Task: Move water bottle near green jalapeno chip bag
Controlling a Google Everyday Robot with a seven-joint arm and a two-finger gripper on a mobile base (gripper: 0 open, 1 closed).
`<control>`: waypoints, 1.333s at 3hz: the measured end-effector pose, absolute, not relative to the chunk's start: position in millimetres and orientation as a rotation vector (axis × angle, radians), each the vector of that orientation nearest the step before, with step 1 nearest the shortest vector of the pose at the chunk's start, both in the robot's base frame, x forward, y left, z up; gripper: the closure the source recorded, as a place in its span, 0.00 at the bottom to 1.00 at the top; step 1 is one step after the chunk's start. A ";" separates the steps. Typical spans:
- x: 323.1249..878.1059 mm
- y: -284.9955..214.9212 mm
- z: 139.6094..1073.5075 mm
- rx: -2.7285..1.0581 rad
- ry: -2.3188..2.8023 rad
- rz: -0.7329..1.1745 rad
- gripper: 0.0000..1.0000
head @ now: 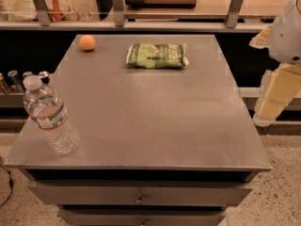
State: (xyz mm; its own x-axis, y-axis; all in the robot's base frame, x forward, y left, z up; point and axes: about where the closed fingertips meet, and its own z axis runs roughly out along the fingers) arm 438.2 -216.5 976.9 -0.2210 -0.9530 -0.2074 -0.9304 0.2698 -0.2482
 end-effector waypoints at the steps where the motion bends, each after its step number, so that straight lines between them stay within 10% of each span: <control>1: 438.2 -216.5 976.9 -1.723 2.230 -0.101 0.00; 4: 443.1 -126.1 971.9 -1.733 1.904 0.313 0.00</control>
Offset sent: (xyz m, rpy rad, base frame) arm 0.0026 0.0362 -0.0028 0.1530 -0.0133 0.0985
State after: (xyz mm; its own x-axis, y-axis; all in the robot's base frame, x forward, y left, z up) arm 443.1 -126.1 971.9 -0.0261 -0.8463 -0.5320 -0.9720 0.1457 -0.1841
